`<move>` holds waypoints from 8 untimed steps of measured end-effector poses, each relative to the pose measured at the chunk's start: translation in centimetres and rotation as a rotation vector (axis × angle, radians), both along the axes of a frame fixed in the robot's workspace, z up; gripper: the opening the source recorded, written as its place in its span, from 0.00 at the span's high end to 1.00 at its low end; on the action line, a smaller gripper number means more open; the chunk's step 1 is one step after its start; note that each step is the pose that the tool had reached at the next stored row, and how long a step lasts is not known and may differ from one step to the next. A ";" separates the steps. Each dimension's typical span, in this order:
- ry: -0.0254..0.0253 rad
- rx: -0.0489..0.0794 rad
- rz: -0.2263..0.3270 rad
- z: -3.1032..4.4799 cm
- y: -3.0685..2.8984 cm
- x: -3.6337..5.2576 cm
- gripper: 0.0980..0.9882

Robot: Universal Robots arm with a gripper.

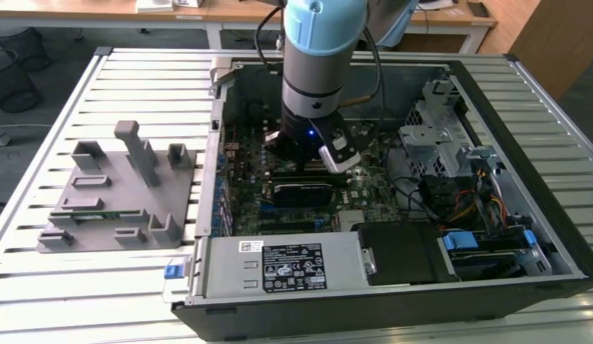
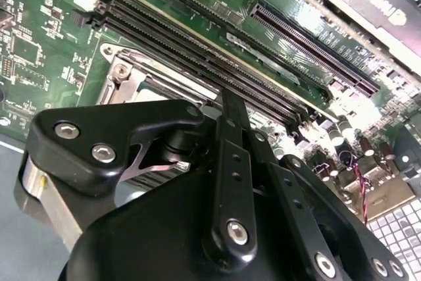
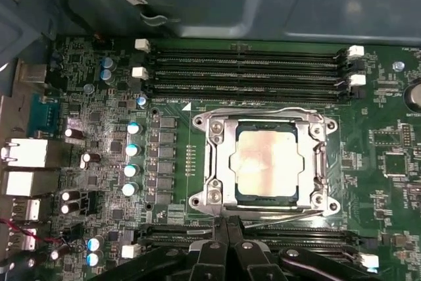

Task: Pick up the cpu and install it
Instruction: 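Install the second cpu locking lever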

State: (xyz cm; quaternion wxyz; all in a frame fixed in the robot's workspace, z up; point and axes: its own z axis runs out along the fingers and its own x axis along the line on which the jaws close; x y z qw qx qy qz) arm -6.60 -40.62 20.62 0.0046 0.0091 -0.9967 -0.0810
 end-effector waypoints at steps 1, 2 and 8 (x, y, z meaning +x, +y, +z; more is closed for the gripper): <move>-0.0001 0.007 0.000 -0.02 -0.08 -0.03 0.99; -0.0001 0.014 0.000 -0.03 -0.17 -0.07 0.99; -0.0002 0.053 0.000 -0.05 -0.84 -0.37 0.99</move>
